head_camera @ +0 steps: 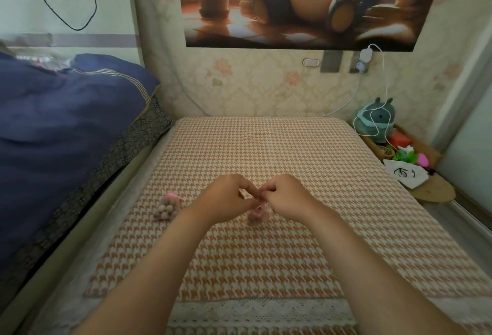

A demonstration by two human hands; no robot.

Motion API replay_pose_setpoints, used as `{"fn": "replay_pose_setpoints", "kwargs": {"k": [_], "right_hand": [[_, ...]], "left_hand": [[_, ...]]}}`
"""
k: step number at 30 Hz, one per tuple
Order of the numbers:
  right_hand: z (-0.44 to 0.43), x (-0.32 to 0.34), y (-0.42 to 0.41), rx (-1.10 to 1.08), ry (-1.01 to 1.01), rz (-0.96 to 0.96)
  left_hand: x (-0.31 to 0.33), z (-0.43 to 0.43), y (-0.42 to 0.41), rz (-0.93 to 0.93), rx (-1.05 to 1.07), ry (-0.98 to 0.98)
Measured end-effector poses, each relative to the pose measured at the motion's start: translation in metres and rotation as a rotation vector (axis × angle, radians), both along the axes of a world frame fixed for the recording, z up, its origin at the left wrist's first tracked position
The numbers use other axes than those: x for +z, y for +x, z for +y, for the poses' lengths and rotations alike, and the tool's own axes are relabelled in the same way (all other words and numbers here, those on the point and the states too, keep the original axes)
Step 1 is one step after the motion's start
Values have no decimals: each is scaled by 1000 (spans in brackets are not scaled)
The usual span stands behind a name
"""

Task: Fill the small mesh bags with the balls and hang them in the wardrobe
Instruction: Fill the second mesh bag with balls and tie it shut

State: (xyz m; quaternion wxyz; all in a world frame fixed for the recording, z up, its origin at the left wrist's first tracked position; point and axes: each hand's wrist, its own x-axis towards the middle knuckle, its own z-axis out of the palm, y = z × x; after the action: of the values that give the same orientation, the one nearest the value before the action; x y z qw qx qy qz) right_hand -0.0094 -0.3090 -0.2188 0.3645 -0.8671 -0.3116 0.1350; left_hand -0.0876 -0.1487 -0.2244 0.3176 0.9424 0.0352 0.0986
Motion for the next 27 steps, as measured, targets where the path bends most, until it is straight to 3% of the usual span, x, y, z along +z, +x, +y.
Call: {"fn": "replay_pose_setpoints", "kwargs": {"k": [11, 15, 27], "right_hand": [[12, -1, -9, 5, 20, 27], [13, -2, -18, 62, -1, -1], [19, -2, -34, 146, -303, -384]], "left_hand": [[5, 18, -28, 132, -16, -39], [2, 17, -34, 43, 107, -26], [-12, 35, -39, 72, 75, -144]]}}
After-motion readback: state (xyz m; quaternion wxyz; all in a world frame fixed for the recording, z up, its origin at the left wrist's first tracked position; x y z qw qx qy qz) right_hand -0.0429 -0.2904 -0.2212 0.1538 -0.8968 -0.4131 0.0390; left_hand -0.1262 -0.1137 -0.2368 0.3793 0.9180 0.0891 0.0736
